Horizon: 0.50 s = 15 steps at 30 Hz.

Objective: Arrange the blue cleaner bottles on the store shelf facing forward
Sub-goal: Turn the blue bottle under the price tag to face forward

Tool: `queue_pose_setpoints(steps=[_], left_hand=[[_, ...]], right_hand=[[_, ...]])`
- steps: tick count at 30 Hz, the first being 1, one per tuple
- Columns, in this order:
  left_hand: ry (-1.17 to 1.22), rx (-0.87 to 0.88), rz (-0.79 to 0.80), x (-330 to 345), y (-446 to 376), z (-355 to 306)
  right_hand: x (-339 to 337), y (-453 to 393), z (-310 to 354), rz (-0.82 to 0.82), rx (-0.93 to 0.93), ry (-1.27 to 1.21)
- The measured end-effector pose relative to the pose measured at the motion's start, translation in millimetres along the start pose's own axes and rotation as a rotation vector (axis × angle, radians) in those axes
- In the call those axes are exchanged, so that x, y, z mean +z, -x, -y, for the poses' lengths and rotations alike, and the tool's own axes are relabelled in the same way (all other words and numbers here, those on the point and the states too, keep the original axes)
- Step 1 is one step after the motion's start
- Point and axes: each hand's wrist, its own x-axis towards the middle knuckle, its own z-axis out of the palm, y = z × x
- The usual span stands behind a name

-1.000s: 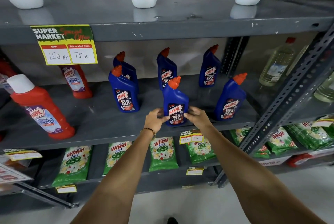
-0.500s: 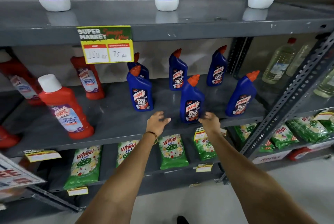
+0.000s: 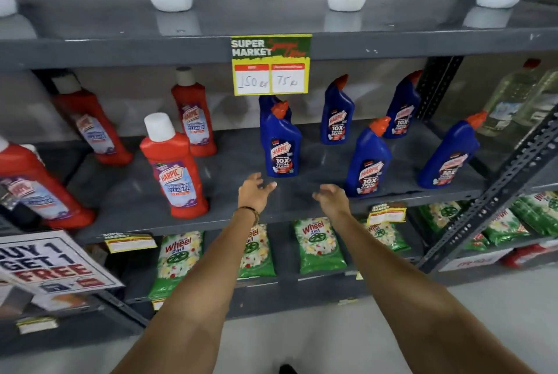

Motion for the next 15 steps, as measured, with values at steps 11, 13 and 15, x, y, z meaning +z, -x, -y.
queue_pose_setpoints(steps=[11,13,15], left_hand=[[-0.03,-0.03,-0.032,-17,-62,-7],[-0.041,-0.021,-0.003,-14,-71,-12],[-0.038,-0.012,0.033,-8,-79,-17]], right_hand=[[44,-62,43,0.068,-0.064,-0.075],[45,-72,45,0.113,-0.068,-0.144],[45,-82,45,0.155,-0.094,-0.172]])
